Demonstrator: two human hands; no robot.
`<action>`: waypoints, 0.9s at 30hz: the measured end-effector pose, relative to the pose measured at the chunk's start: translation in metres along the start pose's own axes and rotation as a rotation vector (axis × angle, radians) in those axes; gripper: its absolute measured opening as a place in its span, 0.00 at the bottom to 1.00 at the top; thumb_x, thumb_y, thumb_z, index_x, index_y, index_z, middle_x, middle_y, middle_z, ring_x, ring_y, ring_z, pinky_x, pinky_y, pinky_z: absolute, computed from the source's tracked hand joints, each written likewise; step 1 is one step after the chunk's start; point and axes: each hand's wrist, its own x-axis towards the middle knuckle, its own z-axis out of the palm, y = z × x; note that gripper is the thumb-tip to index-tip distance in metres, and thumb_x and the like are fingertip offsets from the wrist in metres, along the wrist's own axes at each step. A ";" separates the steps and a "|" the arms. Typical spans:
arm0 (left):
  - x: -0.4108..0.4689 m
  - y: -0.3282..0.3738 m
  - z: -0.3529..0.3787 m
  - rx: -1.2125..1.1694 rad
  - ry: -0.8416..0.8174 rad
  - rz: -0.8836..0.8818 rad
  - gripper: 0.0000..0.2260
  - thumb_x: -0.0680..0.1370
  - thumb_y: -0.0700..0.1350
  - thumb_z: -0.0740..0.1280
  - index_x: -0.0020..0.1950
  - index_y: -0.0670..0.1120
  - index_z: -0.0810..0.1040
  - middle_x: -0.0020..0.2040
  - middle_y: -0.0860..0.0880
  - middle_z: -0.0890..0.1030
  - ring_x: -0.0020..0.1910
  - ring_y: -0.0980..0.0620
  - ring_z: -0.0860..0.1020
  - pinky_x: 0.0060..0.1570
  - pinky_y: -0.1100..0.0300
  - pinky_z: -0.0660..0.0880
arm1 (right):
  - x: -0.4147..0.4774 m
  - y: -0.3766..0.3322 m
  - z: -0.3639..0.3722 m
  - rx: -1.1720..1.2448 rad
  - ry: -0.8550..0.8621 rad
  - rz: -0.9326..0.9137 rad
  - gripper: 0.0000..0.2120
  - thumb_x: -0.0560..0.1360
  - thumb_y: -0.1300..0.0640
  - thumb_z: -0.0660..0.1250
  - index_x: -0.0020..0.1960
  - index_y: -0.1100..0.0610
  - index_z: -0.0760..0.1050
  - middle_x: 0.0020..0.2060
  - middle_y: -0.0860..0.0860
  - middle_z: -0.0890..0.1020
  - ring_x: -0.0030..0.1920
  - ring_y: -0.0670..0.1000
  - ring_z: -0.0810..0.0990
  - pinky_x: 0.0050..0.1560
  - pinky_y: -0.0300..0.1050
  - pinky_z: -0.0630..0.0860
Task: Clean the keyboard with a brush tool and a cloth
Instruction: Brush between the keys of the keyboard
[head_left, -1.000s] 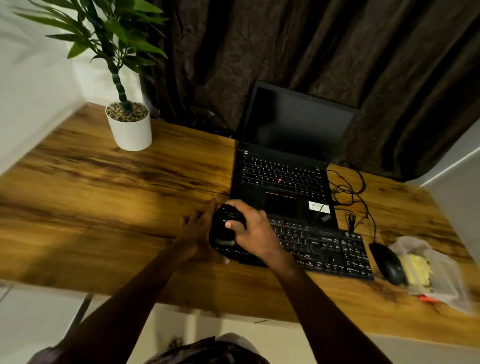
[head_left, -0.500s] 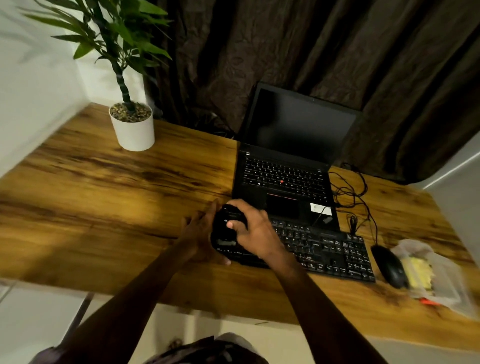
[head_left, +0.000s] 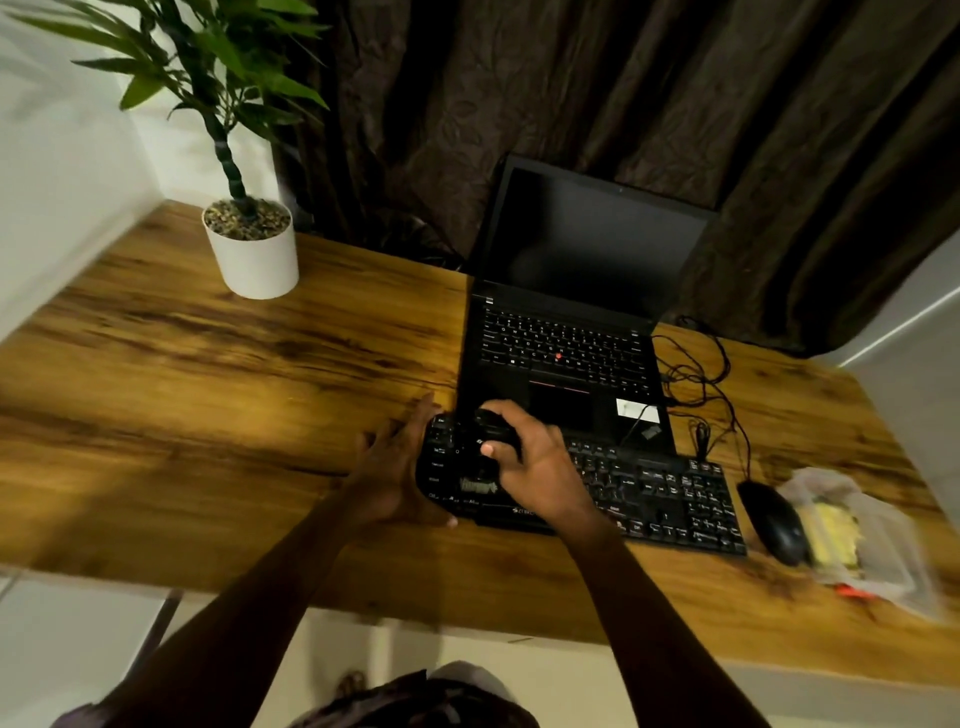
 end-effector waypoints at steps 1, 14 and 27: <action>0.001 0.000 -0.001 -0.005 -0.002 -0.005 0.70 0.53 0.67 0.80 0.79 0.56 0.34 0.78 0.55 0.61 0.74 0.45 0.59 0.68 0.45 0.57 | 0.001 -0.001 -0.001 0.001 0.006 -0.005 0.19 0.79 0.52 0.65 0.65 0.34 0.68 0.54 0.50 0.79 0.56 0.56 0.78 0.48 0.57 0.83; 0.002 -0.003 -0.002 -0.074 0.017 -0.031 0.72 0.48 0.69 0.79 0.76 0.62 0.32 0.77 0.54 0.64 0.74 0.45 0.61 0.68 0.43 0.57 | -0.007 0.009 -0.015 -0.013 -0.003 -0.045 0.22 0.79 0.54 0.65 0.66 0.33 0.67 0.56 0.50 0.78 0.56 0.57 0.78 0.50 0.59 0.82; 0.001 -0.004 -0.002 -0.113 0.024 -0.022 0.73 0.47 0.70 0.79 0.79 0.60 0.35 0.77 0.55 0.62 0.73 0.45 0.60 0.65 0.46 0.56 | -0.012 0.017 -0.038 0.004 0.061 -0.057 0.19 0.79 0.60 0.68 0.67 0.47 0.72 0.46 0.42 0.80 0.41 0.45 0.82 0.39 0.38 0.81</action>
